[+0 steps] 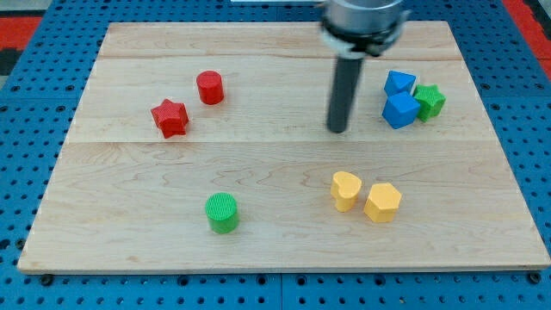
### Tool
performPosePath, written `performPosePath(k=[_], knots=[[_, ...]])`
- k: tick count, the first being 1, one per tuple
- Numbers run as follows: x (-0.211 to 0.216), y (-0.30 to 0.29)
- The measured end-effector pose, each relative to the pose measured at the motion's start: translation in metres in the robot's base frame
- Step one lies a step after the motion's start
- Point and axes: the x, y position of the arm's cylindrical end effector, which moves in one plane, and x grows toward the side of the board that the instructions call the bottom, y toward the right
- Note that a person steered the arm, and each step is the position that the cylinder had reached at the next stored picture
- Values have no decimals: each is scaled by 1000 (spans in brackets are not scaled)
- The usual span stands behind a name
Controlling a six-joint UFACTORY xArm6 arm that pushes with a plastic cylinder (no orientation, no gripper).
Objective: Place the red blocks at the left side of the blue blocks
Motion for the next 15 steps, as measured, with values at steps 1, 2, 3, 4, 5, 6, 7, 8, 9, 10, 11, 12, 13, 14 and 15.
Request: performPosePath(k=[1,2,3,4,5,6,7,8,9,10,11,12,13,14,15], knots=[[0,-74],[34,-153],[48,-213],[2,-251],[-25,-189],[-46,-109],[-50,-18],[-52,53],[-53,6],[-12,-61],[-3,-181],[-61,-234],[-84,-198],[-51,-88],[-32,-15]])
